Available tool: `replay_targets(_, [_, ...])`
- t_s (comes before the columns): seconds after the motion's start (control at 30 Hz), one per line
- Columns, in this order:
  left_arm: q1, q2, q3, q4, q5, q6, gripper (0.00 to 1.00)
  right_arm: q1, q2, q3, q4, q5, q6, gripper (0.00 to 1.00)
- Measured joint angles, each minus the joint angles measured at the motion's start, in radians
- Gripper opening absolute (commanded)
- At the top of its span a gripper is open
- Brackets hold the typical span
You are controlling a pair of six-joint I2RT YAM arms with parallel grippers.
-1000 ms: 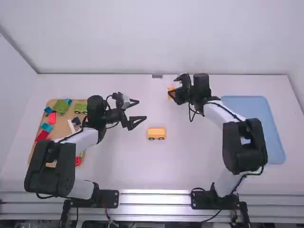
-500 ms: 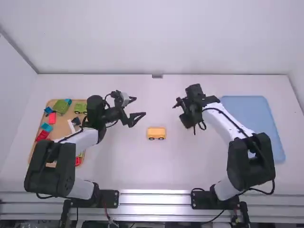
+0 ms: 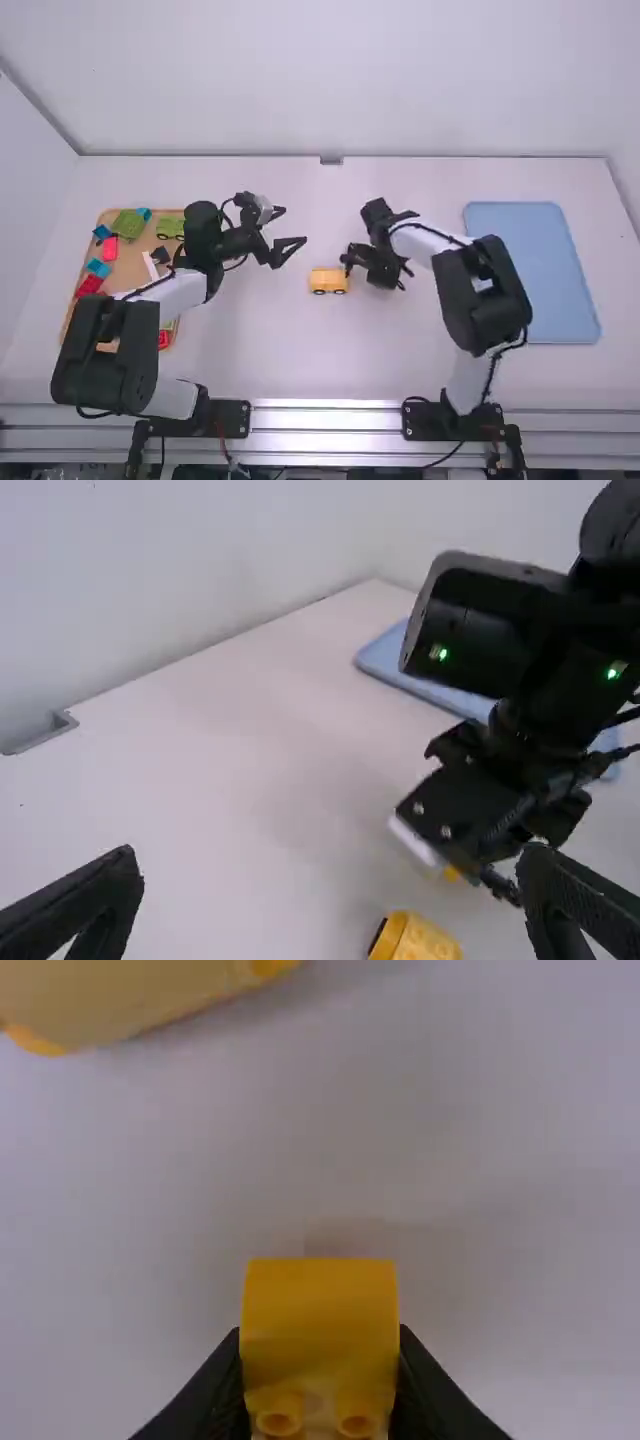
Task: Assemble lego blocks to make yellow taxi
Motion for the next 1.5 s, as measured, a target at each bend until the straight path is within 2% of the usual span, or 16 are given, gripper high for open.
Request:
replay_targets(0.13, [0.0,0.0,0.0,0.0,-0.001,0.0,0.99,0.015,0.017,0.0,0.026,0.023,-0.074,0.07])
replay_targets(0.27, [0.0,0.0,0.0,0.0,-0.003,0.0,0.99,0.013,0.017,0.0,0.037,0.026,-0.108,0.16])
replay_targets(0.33, [0.0,0.0,0.0,0.0,-0.004,0.0,0.99,0.013,0.017,0.0,0.037,0.027,-0.121,0.27])
replay_targets(0.4, [0.0,0.0,0.0,0.0,-0.003,0.0,0.99,0.013,0.017,0.0,0.037,0.026,-0.126,0.46])
replay_targets(0.47, [0.0,0.0,0.0,-0.003,-0.003,0.0,0.99,0.013,0.017,0.0,0.035,0.027,-0.129,0.7])
replay_targets(0.57, [0.0,0.0,0.0,-0.01,-0.003,0.0,0.99,0.013,0.017,0.01,-0.005,0.027,-0.113,0.75])
replay_targets(0.63, [0.0,0.0,0.0,-0.012,-0.004,0.0,0.99,0.013,0.017,0.032,-0.059,0.027,-0.094,0.95])
replay_targets(0.67, [0.0,0.0,0.0,-0.013,-0.003,0.0,0.99,0.013,0.017,0.045,-0.085,0.025,-0.086,0.98])
replay_targets(0.8, [0.0,0.0,0.0,-0.02,-0.004,0.0,0.99,0.013,0.017,0.16,-0.226,0.002,-0.068,0.98])
replay_targets(0.93, [0.0,0.0,0.0,-0.021,-0.004,0.0,0.99,0.013,0.017,0.33,-0.376,-0.048,-0.057,0.98])
replay_targets(1.1, [0.0,0.0,0.0,-0.022,-0.004,0.0,0.99,0.005,0.017,0.491,-0.426,-0.117,-0.056,0.98])
replay_targets(1.3, [0.0,0.0,0.0,-0.019,-0.009,0.0,0.99,-0.049,0.016,0.528,-0.402,-0.181,-0.001,0.98])
replay_targets(1.5, [0.0,0.0,0.0,-0.009,-0.115,0.0,0.99,-0.118,0.002,0.525,-0.432,-0.24,0.039,0.98])
